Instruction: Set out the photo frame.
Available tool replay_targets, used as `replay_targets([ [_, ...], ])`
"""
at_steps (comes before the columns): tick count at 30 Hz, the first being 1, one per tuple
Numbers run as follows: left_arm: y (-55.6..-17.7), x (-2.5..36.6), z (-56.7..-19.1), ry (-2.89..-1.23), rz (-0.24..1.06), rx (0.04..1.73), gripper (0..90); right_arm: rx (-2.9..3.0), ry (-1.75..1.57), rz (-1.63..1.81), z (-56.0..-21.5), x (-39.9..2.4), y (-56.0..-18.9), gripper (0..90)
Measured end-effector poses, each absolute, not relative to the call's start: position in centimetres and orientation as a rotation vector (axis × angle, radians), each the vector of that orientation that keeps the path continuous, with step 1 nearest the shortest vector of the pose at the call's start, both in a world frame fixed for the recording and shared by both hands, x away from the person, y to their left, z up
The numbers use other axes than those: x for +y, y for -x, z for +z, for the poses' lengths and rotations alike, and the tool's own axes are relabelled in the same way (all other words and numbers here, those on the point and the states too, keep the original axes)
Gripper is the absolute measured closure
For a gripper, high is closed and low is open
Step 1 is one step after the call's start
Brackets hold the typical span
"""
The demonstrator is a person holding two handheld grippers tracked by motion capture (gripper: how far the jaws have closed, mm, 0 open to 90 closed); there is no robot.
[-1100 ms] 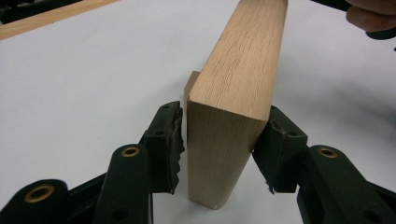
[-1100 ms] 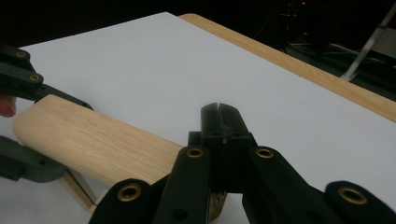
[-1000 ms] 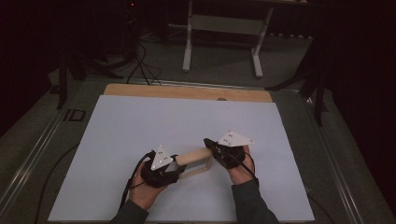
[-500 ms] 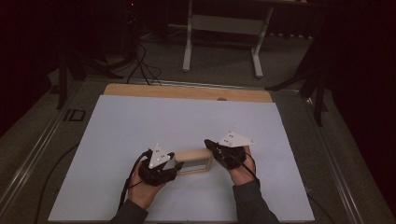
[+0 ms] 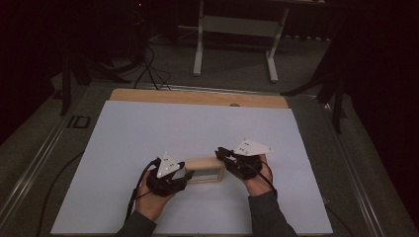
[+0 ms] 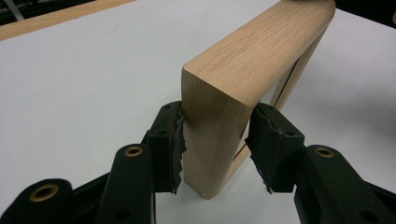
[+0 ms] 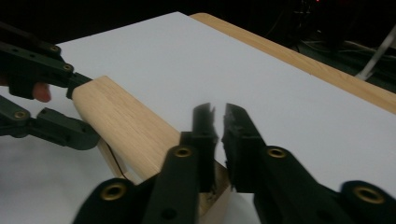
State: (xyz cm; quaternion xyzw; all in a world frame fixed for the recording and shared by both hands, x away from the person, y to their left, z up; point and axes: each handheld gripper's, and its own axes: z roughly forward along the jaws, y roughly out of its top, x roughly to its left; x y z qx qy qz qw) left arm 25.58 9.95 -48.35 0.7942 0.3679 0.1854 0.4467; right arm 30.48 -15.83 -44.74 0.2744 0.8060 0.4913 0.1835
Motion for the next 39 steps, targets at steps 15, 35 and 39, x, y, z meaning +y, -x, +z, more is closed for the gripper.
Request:
replay_targets([
  [15, -25.6, 10.0, -48.4, -1.967, 0.455, 0.915, 56.1, 2.366, -0.732, 1.441, -44.8, -16.6, -30.2, 43.2],
  [35, -25.7, 10.1, -48.4, -1.955, 0.439, 0.920, 57.9, 2.473, -0.711, 1.427, -46.6, -17.2, -30.6, 40.6],
  [39, -25.8, 10.2, -48.4, -1.953, 0.437, 0.919, 58.0, 2.479, -0.713, 1.427, -46.8, -17.4, -30.6, 40.3],
])
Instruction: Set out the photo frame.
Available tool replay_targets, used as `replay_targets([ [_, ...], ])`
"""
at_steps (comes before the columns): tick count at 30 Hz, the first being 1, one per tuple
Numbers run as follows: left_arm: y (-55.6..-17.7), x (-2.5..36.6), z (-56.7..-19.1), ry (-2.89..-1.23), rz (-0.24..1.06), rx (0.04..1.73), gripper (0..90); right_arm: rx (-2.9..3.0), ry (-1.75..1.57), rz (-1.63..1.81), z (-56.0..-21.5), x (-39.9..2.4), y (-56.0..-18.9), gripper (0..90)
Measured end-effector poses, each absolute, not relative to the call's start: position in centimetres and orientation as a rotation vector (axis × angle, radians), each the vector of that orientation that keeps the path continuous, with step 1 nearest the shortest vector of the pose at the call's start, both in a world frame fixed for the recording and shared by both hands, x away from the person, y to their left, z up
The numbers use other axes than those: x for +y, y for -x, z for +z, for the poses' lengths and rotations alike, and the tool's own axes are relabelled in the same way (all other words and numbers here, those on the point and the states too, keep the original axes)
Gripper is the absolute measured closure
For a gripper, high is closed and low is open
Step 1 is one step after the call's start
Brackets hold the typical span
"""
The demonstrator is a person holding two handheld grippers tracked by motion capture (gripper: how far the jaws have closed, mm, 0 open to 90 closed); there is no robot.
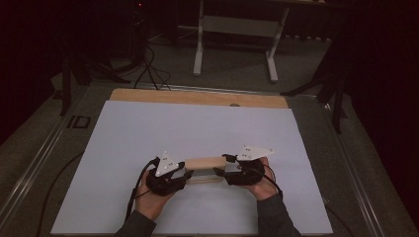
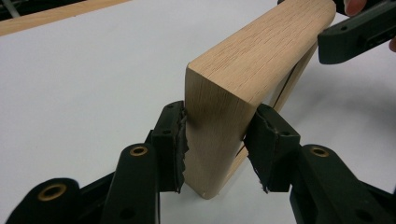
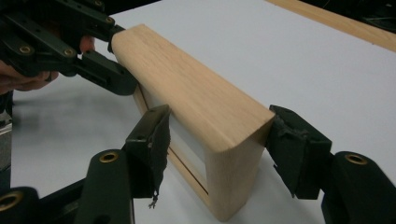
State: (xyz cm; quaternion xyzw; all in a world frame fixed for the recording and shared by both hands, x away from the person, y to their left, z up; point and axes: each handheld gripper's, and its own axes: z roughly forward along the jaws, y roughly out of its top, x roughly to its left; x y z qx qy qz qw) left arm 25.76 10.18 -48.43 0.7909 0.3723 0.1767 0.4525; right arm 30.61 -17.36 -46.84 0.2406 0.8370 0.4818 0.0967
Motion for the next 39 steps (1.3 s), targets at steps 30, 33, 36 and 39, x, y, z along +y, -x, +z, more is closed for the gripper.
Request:
replay_targets([
  [30, -26.11, 10.55, -48.47, -1.950, 0.414, 0.905, 58.7, 2.490, -0.679, 1.327, -47.53, -17.73, -30.64, 55.2],
  [33, -26.12, 10.56, -48.46, -1.951, 0.415, 0.904, 58.7, 2.489, -0.679, 1.325, -47.55, -17.66, -30.62, 55.3],
  [36, -26.12, 10.58, -48.44, -1.957, 0.420, 0.895, 58.8, 2.489, -0.675, 1.322, -47.54, -17.64, -30.61, 55.4],
  [39, -26.13, 10.65, -48.41, -1.960, 0.421, 0.894, 58.9, 2.488, -0.666, 1.321, -47.54, -17.58, -30.57, 55.5],
])
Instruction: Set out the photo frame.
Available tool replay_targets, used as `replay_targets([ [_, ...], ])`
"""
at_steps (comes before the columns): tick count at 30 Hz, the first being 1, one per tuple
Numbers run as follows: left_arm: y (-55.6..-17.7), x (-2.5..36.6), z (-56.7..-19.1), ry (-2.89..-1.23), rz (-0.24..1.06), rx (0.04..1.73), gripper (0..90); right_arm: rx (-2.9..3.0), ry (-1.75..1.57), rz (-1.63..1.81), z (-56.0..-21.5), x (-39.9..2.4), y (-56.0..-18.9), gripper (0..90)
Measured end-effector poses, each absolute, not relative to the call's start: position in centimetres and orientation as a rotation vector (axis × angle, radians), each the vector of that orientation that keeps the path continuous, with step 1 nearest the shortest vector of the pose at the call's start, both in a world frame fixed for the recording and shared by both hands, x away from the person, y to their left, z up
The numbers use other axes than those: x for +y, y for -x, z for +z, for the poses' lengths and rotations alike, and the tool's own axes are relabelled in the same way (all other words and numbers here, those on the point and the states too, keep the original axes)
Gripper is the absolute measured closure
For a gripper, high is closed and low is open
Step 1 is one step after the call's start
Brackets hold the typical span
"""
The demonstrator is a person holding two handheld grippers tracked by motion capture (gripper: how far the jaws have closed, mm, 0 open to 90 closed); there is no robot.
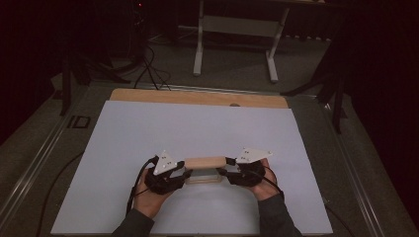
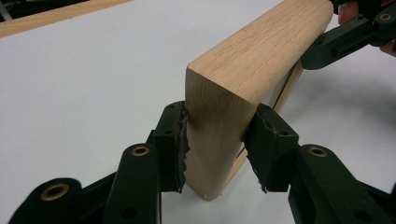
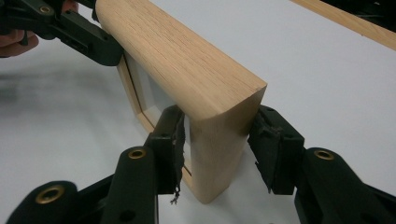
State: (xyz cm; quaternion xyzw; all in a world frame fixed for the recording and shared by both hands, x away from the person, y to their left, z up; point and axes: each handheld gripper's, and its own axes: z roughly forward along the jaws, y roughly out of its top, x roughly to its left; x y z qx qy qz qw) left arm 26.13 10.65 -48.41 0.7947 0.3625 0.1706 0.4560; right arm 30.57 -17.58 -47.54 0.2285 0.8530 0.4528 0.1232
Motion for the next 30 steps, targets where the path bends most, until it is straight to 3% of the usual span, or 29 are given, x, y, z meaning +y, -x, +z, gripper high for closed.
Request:
replay_targets([
  [30, -27.3, 11.9, -47.9, -1.992, 0.397, 0.877, 58.9, 2.483, -0.663, 1.298, -47.4, -16.3, -30.7, 56.7],
])
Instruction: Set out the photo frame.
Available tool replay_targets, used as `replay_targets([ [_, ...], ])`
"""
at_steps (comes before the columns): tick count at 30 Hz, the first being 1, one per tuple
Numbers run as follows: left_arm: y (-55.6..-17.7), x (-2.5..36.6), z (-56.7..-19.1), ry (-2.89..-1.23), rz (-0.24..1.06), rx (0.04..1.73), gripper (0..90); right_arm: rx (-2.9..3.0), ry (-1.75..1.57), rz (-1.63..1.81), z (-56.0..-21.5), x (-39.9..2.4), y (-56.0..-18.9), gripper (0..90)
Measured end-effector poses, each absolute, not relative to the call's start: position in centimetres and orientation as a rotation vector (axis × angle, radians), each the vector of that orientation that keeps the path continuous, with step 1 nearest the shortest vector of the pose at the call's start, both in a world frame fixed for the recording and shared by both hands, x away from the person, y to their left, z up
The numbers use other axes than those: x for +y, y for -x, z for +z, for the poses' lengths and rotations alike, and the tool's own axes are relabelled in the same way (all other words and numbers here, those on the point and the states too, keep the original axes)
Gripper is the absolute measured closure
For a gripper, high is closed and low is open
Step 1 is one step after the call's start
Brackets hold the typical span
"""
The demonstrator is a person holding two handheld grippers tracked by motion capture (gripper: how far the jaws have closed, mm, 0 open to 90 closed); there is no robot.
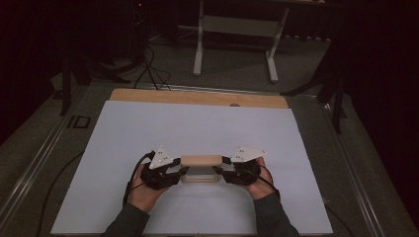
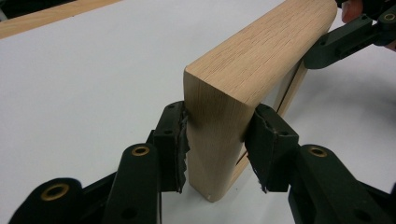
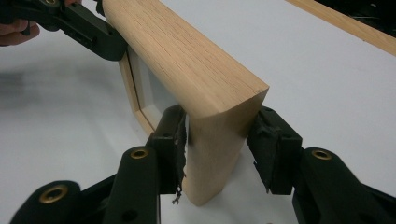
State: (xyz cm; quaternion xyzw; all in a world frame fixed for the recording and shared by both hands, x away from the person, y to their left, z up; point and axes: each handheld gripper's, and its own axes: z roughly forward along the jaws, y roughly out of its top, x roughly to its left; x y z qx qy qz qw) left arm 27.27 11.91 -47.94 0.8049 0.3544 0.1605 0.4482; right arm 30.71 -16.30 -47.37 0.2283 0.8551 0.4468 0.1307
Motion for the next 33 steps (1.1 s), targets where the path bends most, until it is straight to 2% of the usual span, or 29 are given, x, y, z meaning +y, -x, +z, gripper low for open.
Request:
replay_targets([
  [33, -29.1, 13.2, -47.0, -1.949, 0.429, 0.919, 58.4, 2.445, -0.682, 1.320, -46.8, -14.9, -32.3, 57.3],
])
